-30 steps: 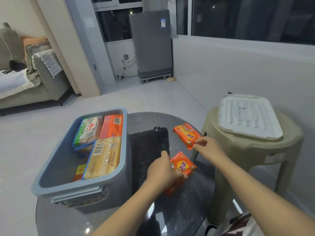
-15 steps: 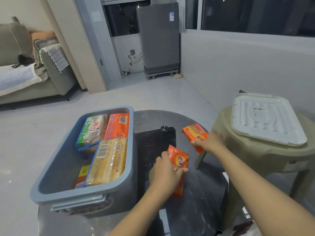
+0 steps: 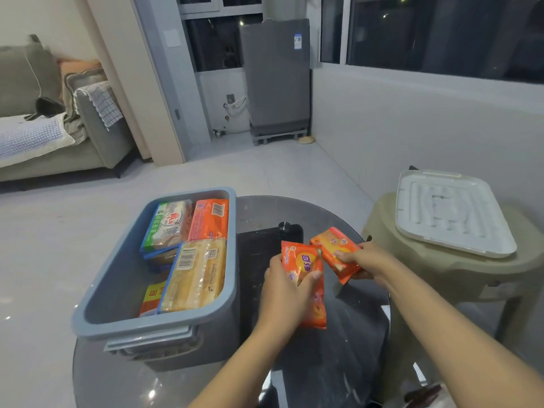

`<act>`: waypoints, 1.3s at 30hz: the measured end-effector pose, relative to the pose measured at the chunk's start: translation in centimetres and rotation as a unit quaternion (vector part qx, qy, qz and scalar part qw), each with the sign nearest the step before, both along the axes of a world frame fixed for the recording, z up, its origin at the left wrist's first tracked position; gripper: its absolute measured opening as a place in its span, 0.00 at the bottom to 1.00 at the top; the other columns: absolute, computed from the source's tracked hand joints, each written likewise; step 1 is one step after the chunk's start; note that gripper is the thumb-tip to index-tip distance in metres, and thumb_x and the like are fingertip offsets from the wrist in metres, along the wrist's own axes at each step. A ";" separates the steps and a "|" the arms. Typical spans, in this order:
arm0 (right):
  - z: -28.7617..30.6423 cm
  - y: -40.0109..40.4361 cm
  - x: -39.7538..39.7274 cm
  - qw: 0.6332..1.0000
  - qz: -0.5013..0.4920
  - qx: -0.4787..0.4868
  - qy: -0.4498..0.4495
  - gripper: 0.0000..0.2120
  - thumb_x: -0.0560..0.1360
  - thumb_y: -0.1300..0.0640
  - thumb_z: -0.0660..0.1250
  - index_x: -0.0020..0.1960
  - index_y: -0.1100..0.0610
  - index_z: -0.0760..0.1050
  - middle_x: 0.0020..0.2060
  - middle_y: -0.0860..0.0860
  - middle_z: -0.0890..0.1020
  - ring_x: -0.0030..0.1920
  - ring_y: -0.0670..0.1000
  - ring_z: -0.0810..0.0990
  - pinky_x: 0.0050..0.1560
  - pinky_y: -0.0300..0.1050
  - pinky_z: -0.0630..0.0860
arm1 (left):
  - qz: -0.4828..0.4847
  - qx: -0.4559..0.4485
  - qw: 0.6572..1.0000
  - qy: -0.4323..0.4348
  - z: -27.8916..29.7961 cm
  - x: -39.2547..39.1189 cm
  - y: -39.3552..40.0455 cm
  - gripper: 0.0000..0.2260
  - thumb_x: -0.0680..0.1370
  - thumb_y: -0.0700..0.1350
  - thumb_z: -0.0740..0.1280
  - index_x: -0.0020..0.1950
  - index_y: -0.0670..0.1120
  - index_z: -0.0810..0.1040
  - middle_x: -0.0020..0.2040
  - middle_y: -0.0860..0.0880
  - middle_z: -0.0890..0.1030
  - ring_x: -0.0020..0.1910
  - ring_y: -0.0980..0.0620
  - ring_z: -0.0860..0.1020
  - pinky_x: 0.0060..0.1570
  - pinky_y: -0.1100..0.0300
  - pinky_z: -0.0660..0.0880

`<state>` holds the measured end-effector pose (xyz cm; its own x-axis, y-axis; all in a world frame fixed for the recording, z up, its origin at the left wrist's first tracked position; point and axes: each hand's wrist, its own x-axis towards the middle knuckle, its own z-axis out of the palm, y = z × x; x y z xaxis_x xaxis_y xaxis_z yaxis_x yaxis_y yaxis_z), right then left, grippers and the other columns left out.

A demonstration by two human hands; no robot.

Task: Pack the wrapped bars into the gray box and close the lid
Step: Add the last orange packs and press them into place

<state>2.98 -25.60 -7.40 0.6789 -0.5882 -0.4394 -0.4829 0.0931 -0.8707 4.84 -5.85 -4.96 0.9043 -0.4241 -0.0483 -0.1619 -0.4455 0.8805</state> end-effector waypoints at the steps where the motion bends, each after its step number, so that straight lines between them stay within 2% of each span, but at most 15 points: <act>1: 0.3 0.2 -0.4 1.000 -0.002 0.022 -0.014 0.18 0.71 0.63 0.71 0.58 0.67 0.72 0.41 0.60 0.80 0.36 0.56 0.79 0.37 0.47 0.78 | -0.002 -0.022 1.000 0.012 0.7 -0.2 0.2 0.26 0.72 0.54 0.71 0.65 0.49 0.67 0.60 0.49 0.77 0.56 0.50 0.78 0.56 0.54 0.77; 3: 1.0 0.5 -1.2 0.996 -0.006 0.069 -0.059 0.15 0.71 0.64 0.70 0.56 0.65 0.72 0.37 0.58 0.79 0.35 0.53 0.78 0.38 0.46 0.77 | -0.005 -0.061 0.998 0.026 2.3 -0.6 0.6 0.22 0.73 0.55 0.70 0.62 0.50 0.68 0.58 0.50 0.78 0.54 0.52 0.79 0.56 0.51 0.78; 6: 2.7 1.2 -2.4 0.983 0.003 0.125 -0.134 0.20 0.71 0.64 0.69 0.61 0.65 0.70 0.45 0.59 0.79 0.42 0.54 0.79 0.44 0.50 0.77 | -0.002 -0.116 0.992 0.045 4.8 -0.9 1.9 0.19 0.73 0.56 0.70 0.60 0.51 0.70 0.55 0.51 0.81 0.51 0.53 0.81 0.53 0.52 0.79; 10: 5.3 3.8 -3.5 0.964 0.048 0.164 -0.203 0.24 0.66 0.59 0.71 0.60 0.61 0.72 0.48 0.58 0.82 0.46 0.55 0.82 0.40 0.46 0.78 | -0.011 -0.134 0.988 0.070 8.3 -0.9 4.9 0.17 0.75 0.58 0.66 0.59 0.51 0.73 0.50 0.52 0.83 0.46 0.52 0.84 0.45 0.56 0.81; 12: 6.2 5.5 -3.8 0.959 0.078 0.161 -0.221 0.23 0.63 0.57 0.72 0.57 0.60 0.74 0.45 0.56 0.85 0.44 0.54 0.85 0.36 0.45 0.80 | -0.003 -0.144 0.988 0.052 9.7 -0.5 6.8 0.14 0.76 0.56 0.66 0.56 0.50 0.75 0.47 0.50 0.84 0.44 0.49 0.84 0.47 0.50 0.81; 15: 7.5 8.2 -3.8 0.952 0.112 0.151 -0.241 0.23 0.63 0.55 0.72 0.57 0.56 0.74 0.40 0.52 0.86 0.40 0.51 0.86 0.33 0.42 0.80 | 0.019 -0.138 0.989 0.045 11.1 0.4 10.0 0.10 0.77 0.54 0.66 0.55 0.51 0.76 0.45 0.49 0.84 0.40 0.50 0.84 0.45 0.51 0.81; 20: 9.1 12.2 -2.9 0.940 0.161 0.149 -0.263 0.29 0.62 0.53 0.74 0.61 0.54 0.72 0.49 0.56 0.83 0.42 0.52 0.84 0.30 0.41 0.77 | 0.077 -0.116 0.986 0.093 12.0 2.6 14.8 0.17 0.78 0.50 0.65 0.65 0.47 0.72 0.55 0.44 0.82 0.50 0.43 0.83 0.52 0.45 0.80; 24: 10.2 14.6 -2.0 0.936 0.187 0.143 -0.263 0.27 0.61 0.53 0.74 0.59 0.53 0.73 0.47 0.54 0.85 0.42 0.52 0.85 0.30 0.41 0.78 | 0.093 -0.113 0.986 0.074 12.2 4.2 17.8 0.04 0.79 0.46 0.64 0.53 0.53 0.76 0.47 0.47 0.84 0.39 0.48 0.85 0.37 0.55 0.81; 26: 10.6 15.7 -1.4 0.933 0.200 0.140 -0.264 0.28 0.62 0.53 0.75 0.60 0.53 0.72 0.49 0.54 0.84 0.43 0.52 0.85 0.31 0.41 0.78 | 0.097 -0.087 0.991 0.030 12.0 5.1 18.9 0.06 0.78 0.43 0.65 0.49 0.55 0.76 0.44 0.48 0.84 0.37 0.49 0.84 0.39 0.54 0.81; 27: 10.8 16.4 -1.1 0.932 0.205 0.138 -0.264 0.29 0.62 0.53 0.75 0.60 0.53 0.71 0.49 0.55 0.84 0.43 0.52 0.85 0.31 0.42 0.79 | 0.098 -0.061 0.993 0.001 11.8 5.6 19.3 0.08 0.77 0.42 0.66 0.50 0.55 0.75 0.42 0.49 0.83 0.36 0.50 0.83 0.41 0.53 0.81; 30: 11.2 18.2 0.0 0.932 0.214 0.134 -0.262 0.29 0.61 0.53 0.74 0.60 0.53 0.70 0.50 0.54 0.84 0.44 0.51 0.85 0.32 0.43 0.80 | 0.086 0.016 0.994 -0.058 11.5 6.5 19.9 0.17 0.75 0.42 0.70 0.62 0.52 0.74 0.40 0.54 0.81 0.39 0.51 0.82 0.45 0.53 0.80; 33: 11.4 19.7 1.0 0.931 0.227 0.126 -0.255 0.29 0.60 0.51 0.74 0.59 0.53 0.69 0.48 0.54 0.84 0.45 0.55 0.84 0.32 0.45 0.81 | 0.064 0.075 0.993 -0.056 11.0 7.2 20.0 0.19 0.74 0.44 0.70 0.64 0.49 0.75 0.47 0.49 0.82 0.47 0.46 0.83 0.53 0.49 0.79; 35: 11.4 20.2 1.4 0.934 0.230 0.113 -0.249 0.29 0.60 0.50 0.74 0.58 0.53 0.70 0.43 0.52 0.86 0.45 0.59 0.82 0.35 0.47 0.81 | 0.047 0.115 0.990 -0.068 10.8 7.7 19.7 0.19 0.74 0.46 0.70 0.65 0.48 0.75 0.54 0.47 0.83 0.49 0.48 0.82 0.56 0.52 0.77; 39: 11.4 20.1 1.7 0.936 0.215 0.132 -0.244 0.25 0.63 0.53 0.73 0.58 0.56 0.71 0.46 0.55 0.85 0.40 0.52 0.85 0.28 0.42 0.79 | 0.000 0.228 0.971 -0.070 10.3 8.4 18.5 0.25 0.78 0.49 0.64 0.74 0.50 0.64 0.68 0.47 0.76 0.62 0.46 0.76 0.61 0.55 0.72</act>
<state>4.70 -5.46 3.97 0.9860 -0.1286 -0.1061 -0.0754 0.2237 -0.9717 13.28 12.69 5.35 0.9153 -0.3880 -0.1080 -0.2661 -0.7839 0.5610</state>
